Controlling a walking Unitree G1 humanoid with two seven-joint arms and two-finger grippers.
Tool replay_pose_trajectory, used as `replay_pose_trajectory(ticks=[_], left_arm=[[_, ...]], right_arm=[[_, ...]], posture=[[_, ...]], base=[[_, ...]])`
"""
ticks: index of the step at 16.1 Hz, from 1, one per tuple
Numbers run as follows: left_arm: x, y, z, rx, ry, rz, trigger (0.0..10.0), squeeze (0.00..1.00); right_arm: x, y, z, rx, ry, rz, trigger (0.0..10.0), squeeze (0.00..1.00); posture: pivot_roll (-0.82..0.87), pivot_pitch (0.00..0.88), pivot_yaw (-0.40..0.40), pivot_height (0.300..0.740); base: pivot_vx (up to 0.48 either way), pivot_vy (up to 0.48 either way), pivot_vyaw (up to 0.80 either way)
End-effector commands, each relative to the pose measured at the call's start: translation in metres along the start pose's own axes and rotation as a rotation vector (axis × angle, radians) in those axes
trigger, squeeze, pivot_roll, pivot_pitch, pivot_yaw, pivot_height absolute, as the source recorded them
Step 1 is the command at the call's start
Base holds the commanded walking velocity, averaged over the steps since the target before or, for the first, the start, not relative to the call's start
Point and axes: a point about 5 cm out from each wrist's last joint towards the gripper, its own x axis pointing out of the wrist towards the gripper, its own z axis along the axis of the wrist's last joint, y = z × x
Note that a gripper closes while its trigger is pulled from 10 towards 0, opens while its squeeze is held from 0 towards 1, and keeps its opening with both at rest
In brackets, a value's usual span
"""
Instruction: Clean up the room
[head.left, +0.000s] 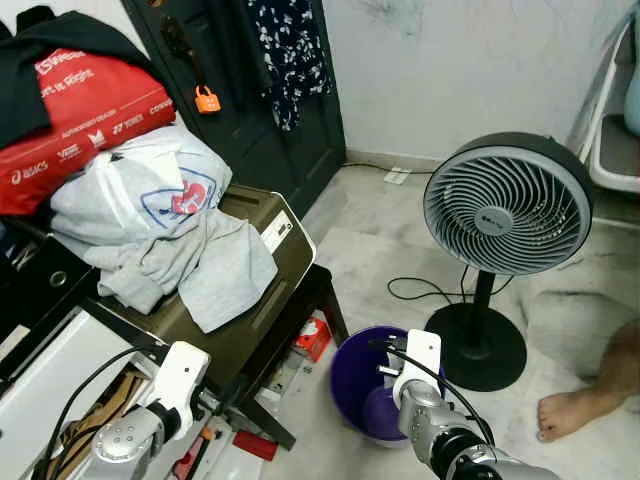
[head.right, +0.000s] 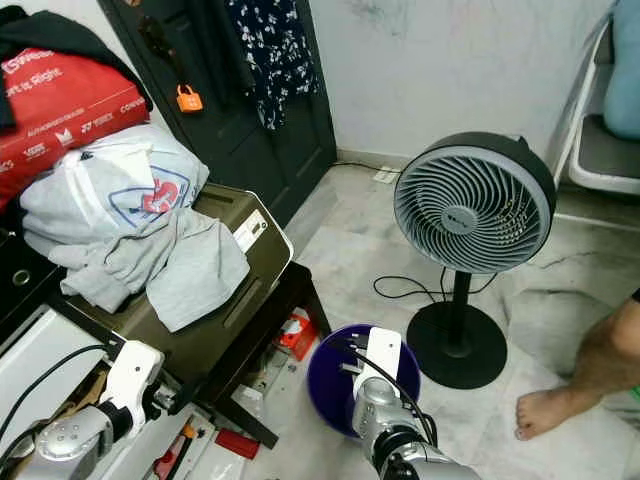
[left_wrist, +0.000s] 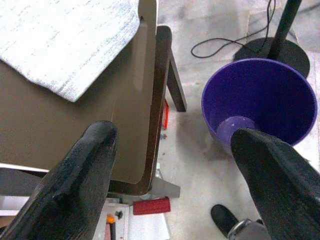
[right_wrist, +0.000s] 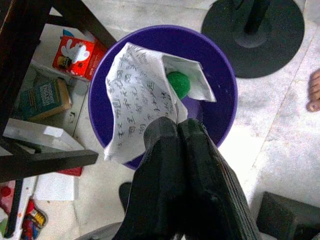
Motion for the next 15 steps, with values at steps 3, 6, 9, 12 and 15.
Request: replay_pose_trajectory(ticks=[3,6,9,12,15], left_arm=[[-0.004,0.008,0.002,0.006,0.012,0.027,10.0,0.00],[0.003,0.034,0.014,-0.136,-0.051,0.221,10.0,0.00],[0.001,0.049,0.014,-0.251,-0.054,0.318,10.0,0.00],[0.002,0.045,0.006,-0.323,-0.047,0.348,10.0,0.00],[0.005,0.025,-0.015,-0.451,-0.016,0.380,10.0,0.00]], right_arm=[[-0.002,0.010,-0.001,0.002,0.003,0.021,10.0,0.00],[-0.001,0.008,0.005,-0.043,-0.028,0.023,10.0,0.00],[-0.002,0.003,-0.012,-0.110,0.002,0.019,10.0,0.00],[-0.002,-0.008,-0.023,-0.169,0.015,-0.001,10.0,0.00],[-0.003,-0.031,-0.046,-0.248,0.047,-0.031,10.0,0.00]], posture=[[0.08,0.043,0.252,0.740],[0.06,0.042,0.218,0.740],[0.05,0.105,0.176,0.740],[0.02,0.149,0.141,0.740],[-0.03,0.207,0.101,0.740]], base=[[0.000,0.000,0.00],[0.000,0.000,0.00],[0.000,0.000,0.00],[0.000,0.000,0.00],[0.000,0.000,0.00]])
